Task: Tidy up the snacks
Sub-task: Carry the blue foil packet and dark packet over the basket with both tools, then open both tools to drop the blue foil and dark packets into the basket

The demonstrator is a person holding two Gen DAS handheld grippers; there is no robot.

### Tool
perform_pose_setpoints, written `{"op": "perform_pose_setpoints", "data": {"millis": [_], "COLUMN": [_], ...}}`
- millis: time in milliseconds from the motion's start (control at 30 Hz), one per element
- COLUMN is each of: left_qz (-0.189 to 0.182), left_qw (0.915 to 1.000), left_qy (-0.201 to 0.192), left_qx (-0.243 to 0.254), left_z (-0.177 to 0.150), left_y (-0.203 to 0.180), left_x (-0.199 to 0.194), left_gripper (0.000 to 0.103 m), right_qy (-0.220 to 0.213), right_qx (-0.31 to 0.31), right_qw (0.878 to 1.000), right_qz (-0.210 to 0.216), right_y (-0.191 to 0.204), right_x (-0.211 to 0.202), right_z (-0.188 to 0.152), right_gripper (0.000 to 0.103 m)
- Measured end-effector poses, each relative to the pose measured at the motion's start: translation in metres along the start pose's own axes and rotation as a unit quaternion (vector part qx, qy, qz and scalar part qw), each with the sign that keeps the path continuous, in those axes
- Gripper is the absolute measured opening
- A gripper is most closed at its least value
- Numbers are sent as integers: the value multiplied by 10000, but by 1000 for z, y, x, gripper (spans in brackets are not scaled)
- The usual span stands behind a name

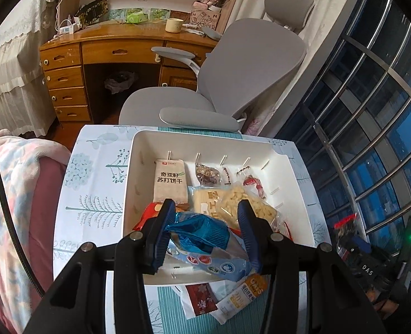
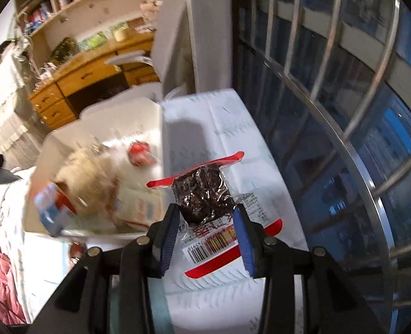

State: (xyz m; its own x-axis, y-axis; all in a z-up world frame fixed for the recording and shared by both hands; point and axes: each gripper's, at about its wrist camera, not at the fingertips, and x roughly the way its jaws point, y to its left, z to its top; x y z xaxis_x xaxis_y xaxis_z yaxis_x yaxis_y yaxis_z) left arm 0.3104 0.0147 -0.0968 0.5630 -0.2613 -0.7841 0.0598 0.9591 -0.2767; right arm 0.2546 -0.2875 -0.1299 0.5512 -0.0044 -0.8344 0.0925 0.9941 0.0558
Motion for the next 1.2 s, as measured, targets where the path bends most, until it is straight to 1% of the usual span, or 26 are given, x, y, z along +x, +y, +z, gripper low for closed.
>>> {"op": "perform_pose_setpoints", "data": {"millis": [133,333,367,433,500,633,733,800,900,1033,1200], "left_qz": [-33,-33,-20,6,51,116,259,363,438,652,855], "left_qw": [10000,10000,10000,9999,9998,9987,9976,9961,9933,9886,9814], "left_qy": [2,50,58,89,151,238,202,165,71,0,-103], "left_qx": [-33,-48,-53,-90,-153,-437,-614,-787,-1068,-1360,-1717], "left_z": [0,0,-1,-1,-2,-6,-11,-16,-28,-47,-75], "left_y": [-2,-9,-11,-14,-15,-16,-17,-16,-14,-13,-7], "left_x": [4,8,7,7,7,0,-11,-20,-35,-55,-75], "left_gripper": [45,45,45,47,57,64,70,75,75,75,78], "right_qy": [-163,-187,-160,-98,-114,-81,-89,-90,-174,-270,-274], "right_qx": [-293,-833,-903,-1009,-1116,-1302,-1380,-1414,-1535,-1654,-1691], "right_qw": [9988,9934,9919,9892,9865,9822,9795,9769,9741,9700,9669], "right_qz": [362,763,882,1063,1194,1351,1468,1596,1649,1759,1891], "right_y": [22,54,59,64,68,70,69,67,63,57,52], "right_x": [-1,5,7,8,7,2,-5,-9,-17,-26,-33], "right_z": [9,15,16,17,16,15,14,14,11,10,6], "right_gripper": [40,40,40,41,41,50,54,54,57,61,64]}}
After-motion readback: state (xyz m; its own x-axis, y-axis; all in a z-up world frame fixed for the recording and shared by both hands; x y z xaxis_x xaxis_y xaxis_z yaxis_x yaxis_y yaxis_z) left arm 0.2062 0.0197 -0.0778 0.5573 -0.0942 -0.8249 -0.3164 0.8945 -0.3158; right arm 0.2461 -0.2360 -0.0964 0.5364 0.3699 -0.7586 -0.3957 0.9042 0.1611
